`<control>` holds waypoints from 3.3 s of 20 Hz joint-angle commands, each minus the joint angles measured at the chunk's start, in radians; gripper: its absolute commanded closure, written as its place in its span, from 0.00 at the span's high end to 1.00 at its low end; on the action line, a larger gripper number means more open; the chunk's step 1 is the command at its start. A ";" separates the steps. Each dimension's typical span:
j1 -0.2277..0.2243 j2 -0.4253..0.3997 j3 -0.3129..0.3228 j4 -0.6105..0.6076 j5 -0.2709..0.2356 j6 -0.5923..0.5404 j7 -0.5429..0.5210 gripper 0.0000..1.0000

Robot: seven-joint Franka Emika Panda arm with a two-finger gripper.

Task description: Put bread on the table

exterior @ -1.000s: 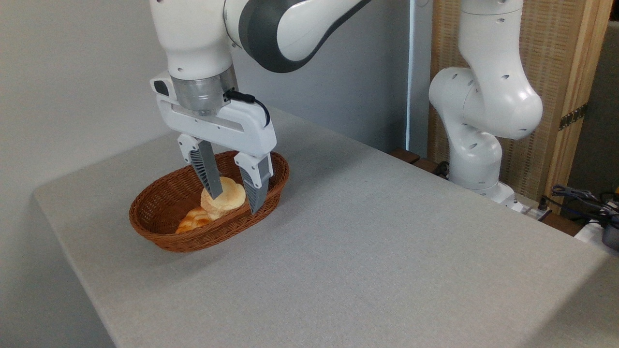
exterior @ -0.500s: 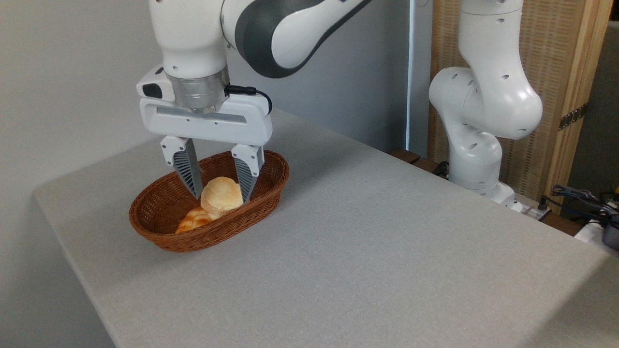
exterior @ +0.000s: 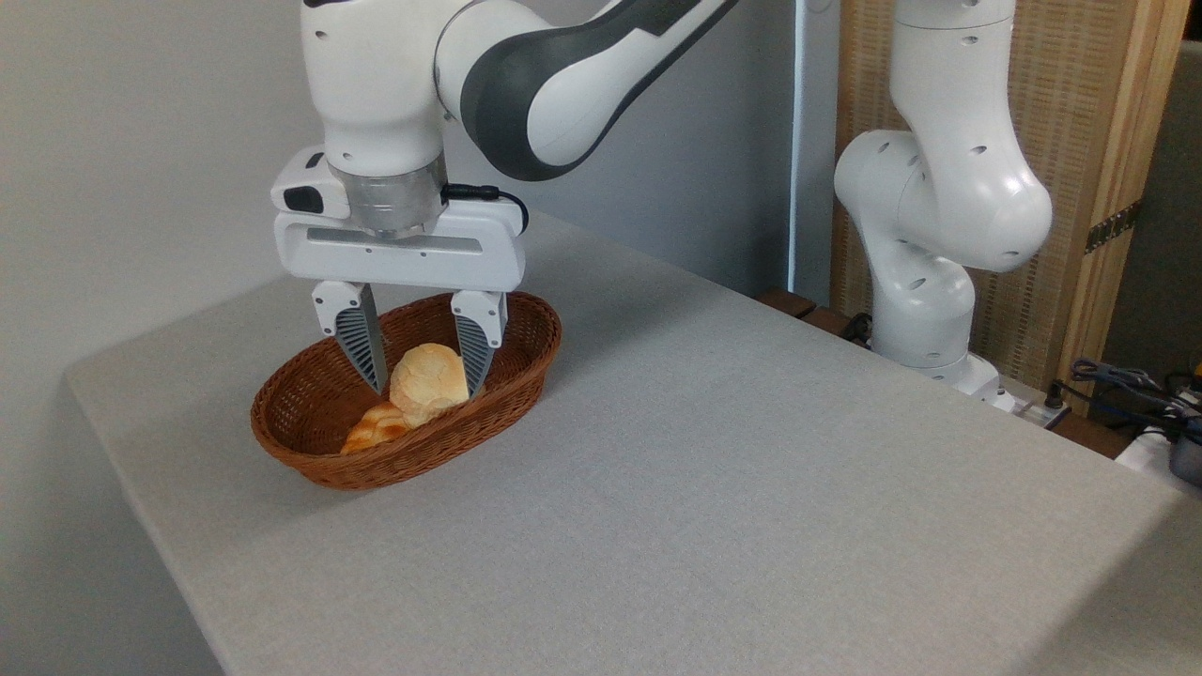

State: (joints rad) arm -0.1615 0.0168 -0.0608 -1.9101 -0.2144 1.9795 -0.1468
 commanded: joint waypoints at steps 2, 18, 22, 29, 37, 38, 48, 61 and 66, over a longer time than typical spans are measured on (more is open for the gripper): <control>-0.013 -0.037 -0.010 -0.055 -0.037 0.030 -0.019 1.00; -0.047 -0.028 -0.013 -0.084 -0.040 0.067 -0.013 1.00; -0.065 -0.020 -0.014 -0.092 -0.036 0.070 -0.010 1.00; -0.070 -0.014 -0.014 -0.092 -0.034 0.070 -0.005 1.00; -0.076 -0.008 -0.014 -0.092 0.009 0.097 0.004 0.71; -0.076 -0.008 -0.014 -0.092 0.009 0.099 0.004 0.63; -0.076 -0.009 -0.013 -0.090 0.009 0.102 0.004 0.60; -0.075 -0.087 -0.005 -0.075 0.010 0.081 0.004 0.61; -0.061 -0.086 0.004 -0.076 0.070 0.042 0.082 0.62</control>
State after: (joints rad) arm -0.2271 -0.0598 -0.0735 -1.9783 -0.1961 2.0484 -0.1253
